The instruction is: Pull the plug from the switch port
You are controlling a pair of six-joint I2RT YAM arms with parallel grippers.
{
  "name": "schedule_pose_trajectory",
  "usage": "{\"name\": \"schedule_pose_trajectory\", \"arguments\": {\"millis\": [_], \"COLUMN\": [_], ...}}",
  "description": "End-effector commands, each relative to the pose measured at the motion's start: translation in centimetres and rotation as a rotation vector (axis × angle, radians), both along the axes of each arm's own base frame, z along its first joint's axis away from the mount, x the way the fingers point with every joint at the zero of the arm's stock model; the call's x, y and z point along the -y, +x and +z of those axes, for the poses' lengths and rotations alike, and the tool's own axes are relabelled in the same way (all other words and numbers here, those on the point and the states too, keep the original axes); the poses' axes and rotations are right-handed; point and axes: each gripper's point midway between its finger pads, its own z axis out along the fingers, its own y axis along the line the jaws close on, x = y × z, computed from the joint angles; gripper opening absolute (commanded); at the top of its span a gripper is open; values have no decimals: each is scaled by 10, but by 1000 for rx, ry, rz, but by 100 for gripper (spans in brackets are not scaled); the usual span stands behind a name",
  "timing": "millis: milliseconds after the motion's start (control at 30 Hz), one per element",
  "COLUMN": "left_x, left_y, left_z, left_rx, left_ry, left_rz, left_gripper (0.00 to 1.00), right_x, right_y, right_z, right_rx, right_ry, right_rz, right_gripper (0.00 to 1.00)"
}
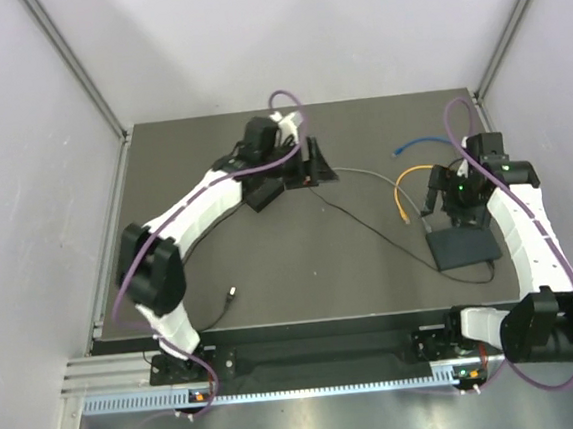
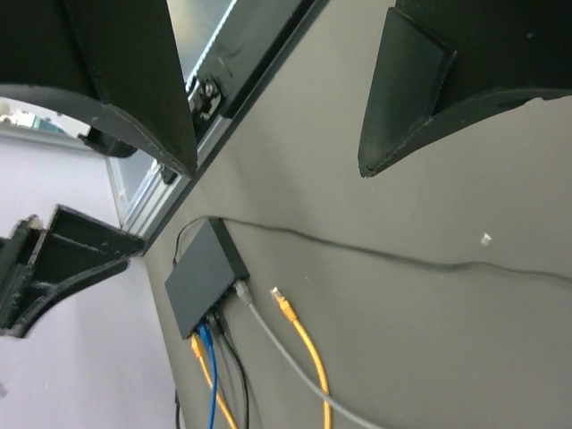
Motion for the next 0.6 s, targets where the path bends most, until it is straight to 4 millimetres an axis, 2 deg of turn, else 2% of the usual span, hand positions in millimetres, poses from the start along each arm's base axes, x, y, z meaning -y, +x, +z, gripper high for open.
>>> {"name": "schedule_pose_trajectory", "arguments": {"millis": [0, 100, 233, 300, 367, 400, 433, 467, 500, 533, 567], "left_x": [29, 41, 39, 32, 23, 19, 14, 8, 3, 2, -2], "left_y": [15, 9, -4, -11, -21, -24, -28, -35, -41, -40, -44], "left_z": [30, 28, 7, -6, -14, -17, -11, -21, -24, -18, -25], "left_rx": [77, 93, 61, 40, 33, 35, 67, 50, 62, 81, 78], "left_ry": [-15, 2, 45, 94, 131, 145, 151, 169, 176, 168, 182], "left_rz": [-71, -159, -248, -266, -288, -290, -298, -305, -309, -304, -315], "left_gripper": [77, 77, 74, 73, 73, 73, 73, 73, 73, 73, 73], "right_x": [34, 45, 70, 82, 97, 100, 105, 107, 107, 109, 111], "right_y": [-1, 3, 0, -6, -18, -25, -27, -28, -32, -35, -37], "right_z": [12, 11, -3, -7, -16, -24, -28, -32, -43, -47, -53], "right_rx": [-4, 4, -26, -39, -65, -84, -88, -96, -120, -130, -150], "right_ry": [-136, -137, -120, -143, -137, -138, -142, -136, -116, -113, -106], "right_rz": [-50, -117, -246, -312, -404, -420, -448, -455, -465, -474, -488], "right_gripper": [97, 95, 88, 87, 91, 92, 93, 94, 95, 96, 96]}}
